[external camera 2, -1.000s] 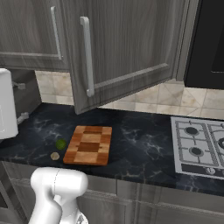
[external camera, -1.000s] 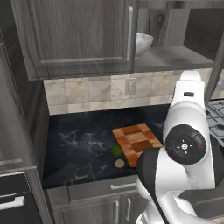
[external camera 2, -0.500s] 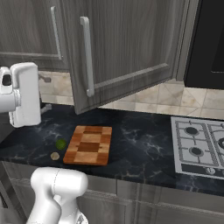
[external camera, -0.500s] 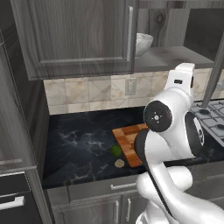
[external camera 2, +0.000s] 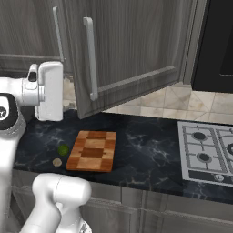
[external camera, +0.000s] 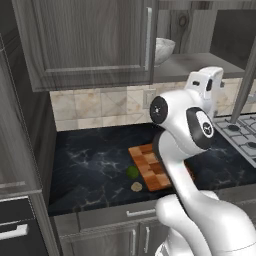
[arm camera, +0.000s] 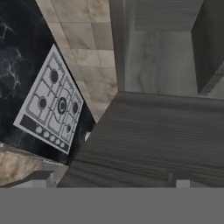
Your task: Open the cabinet. Place the bowl and condiment on the counter. Then place the lime and garlic on the cutting board.
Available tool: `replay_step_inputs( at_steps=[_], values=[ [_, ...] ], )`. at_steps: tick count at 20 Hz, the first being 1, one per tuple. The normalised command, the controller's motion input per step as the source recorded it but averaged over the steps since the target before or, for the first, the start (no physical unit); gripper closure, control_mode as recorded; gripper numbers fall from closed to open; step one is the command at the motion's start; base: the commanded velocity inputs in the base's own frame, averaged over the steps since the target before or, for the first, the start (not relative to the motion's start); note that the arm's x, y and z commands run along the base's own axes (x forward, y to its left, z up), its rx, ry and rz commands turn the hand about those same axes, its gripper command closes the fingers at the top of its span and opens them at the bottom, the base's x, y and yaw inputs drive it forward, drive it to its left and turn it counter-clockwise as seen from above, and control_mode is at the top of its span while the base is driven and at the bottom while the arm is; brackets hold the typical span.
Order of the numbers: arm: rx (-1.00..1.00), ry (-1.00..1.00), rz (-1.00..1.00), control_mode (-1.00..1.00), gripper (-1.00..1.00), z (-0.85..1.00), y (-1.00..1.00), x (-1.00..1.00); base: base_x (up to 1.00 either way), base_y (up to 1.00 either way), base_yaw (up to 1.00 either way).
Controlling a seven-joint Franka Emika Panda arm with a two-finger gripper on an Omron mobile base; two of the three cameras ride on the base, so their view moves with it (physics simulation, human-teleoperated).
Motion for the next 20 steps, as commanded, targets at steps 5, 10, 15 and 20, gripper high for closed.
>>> replay_step_inputs(
  at_steps=[5, 10, 15, 20],
  values=[
    [0.00, 0.00, -0.28, -1.00, -1.00, -0.05, -0.29, 0.48, 0.00, 0.00, 0.00],
    [0.00, -0.01, -0.27, -1.00, -1.00, -0.09, -0.39, 0.32, 0.00, 0.00, 0.00],
    [0.00, -0.05, -0.26, -1.00, -1.00, -0.13, -0.54, 0.11, 0.00, 0.00, 0.00],
    [0.00, -0.13, -0.23, -1.00, -1.00, -0.13, -0.62, 0.00, 0.00, 0.00, 0.00]
  ],
)
